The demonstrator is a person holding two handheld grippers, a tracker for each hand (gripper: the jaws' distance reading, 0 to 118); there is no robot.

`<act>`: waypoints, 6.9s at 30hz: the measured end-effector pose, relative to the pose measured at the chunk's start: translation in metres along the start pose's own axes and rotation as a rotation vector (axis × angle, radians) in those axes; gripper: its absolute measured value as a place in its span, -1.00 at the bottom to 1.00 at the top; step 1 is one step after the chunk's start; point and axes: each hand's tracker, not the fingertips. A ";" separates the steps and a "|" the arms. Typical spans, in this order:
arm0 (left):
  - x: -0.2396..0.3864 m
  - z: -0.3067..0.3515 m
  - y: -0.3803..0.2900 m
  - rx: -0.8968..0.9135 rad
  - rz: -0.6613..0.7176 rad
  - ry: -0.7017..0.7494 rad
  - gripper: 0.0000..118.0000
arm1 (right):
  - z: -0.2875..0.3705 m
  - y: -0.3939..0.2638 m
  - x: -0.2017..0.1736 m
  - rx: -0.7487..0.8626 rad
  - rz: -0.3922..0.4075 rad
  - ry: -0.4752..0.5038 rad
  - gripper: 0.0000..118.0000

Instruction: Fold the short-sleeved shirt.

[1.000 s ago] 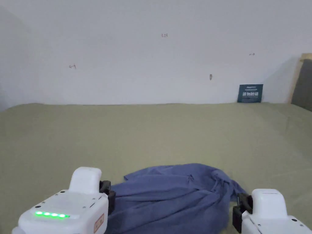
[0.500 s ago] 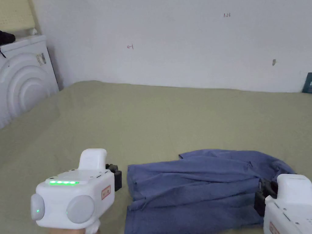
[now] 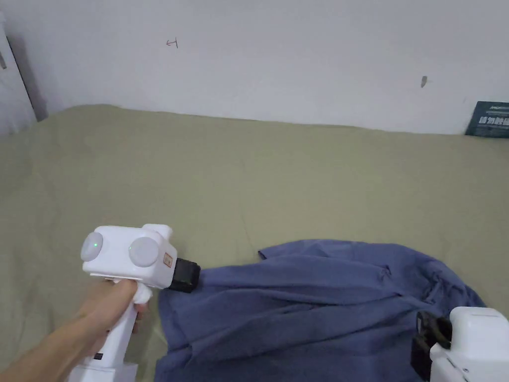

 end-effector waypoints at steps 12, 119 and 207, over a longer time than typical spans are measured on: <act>0.020 0.008 -0.005 -0.035 -0.103 -0.063 -0.97 | -0.051 0.027 0.089 -0.124 -0.075 -0.131 -0.99; -0.045 0.159 -0.145 0.243 -0.035 0.062 -0.97 | 0.046 -0.022 0.137 -0.218 -0.002 -0.103 -0.84; -0.064 0.116 -0.141 0.120 0.067 -0.112 -0.95 | -0.131 0.108 0.067 -0.308 0.260 0.080 -0.97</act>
